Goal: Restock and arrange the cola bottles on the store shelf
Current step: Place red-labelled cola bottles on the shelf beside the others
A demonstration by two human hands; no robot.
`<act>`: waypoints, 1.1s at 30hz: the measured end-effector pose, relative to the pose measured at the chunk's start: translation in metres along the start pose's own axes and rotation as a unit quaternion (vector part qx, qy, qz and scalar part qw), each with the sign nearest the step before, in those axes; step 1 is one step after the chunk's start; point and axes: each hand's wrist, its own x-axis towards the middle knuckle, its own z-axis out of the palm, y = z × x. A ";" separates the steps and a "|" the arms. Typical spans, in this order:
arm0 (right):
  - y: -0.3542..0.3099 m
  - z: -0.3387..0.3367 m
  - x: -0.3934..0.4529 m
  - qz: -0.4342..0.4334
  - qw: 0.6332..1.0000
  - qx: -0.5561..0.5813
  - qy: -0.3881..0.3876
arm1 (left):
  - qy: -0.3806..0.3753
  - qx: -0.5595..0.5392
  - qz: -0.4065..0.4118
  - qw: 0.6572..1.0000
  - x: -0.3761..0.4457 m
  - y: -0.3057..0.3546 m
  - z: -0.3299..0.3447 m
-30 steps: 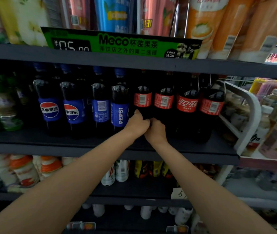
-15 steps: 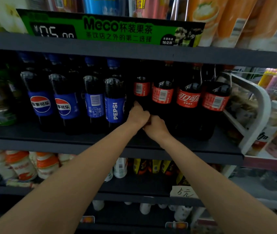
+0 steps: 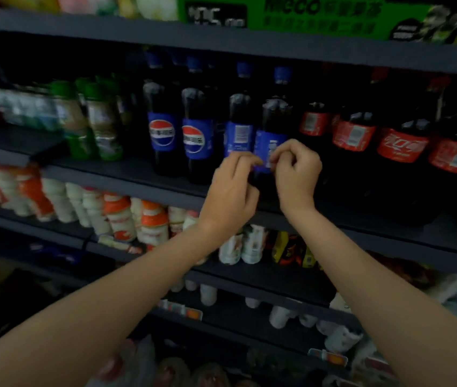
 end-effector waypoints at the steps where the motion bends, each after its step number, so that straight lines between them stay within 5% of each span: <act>1: -0.012 0.017 -0.006 -0.010 1.000 0.004 -0.013 | 0.017 0.008 -0.024 1.000 -0.009 -0.013 -0.018; 6: -0.068 0.125 -0.074 -0.025 0.992 0.034 -0.121 | 0.058 0.090 -0.144 0.984 -0.077 -0.089 -0.130; 10: -0.101 0.226 -0.157 0.006 0.946 -0.012 -0.325 | 0.055 0.140 -0.267 0.952 -0.163 -0.161 -0.235; 13: -0.113 0.293 -0.213 0.057 0.878 -0.036 -0.474 | 0.070 0.138 -0.453 0.878 -0.223 -0.215 -0.304; 17: -0.119 0.366 -0.258 0.101 0.835 -0.049 -0.539 | 0.080 0.055 -0.671 0.735 -0.283 -0.279 -0.367; 24: -0.084 0.513 -0.352 0.139 0.734 -0.083 -0.660 | 0.018 0.072 -0.692 0.718 -0.377 -0.393 -0.395; 28: -0.053 0.607 -0.410 0.151 0.680 -0.101 -0.710 | -0.010 0.056 -0.737 0.673 -0.423 -0.485 -0.408; 33: -0.003 0.711 -0.480 0.120 0.623 -0.167 -0.755 | -0.117 0.093 -0.728 0.669 -0.486 -0.592 -0.402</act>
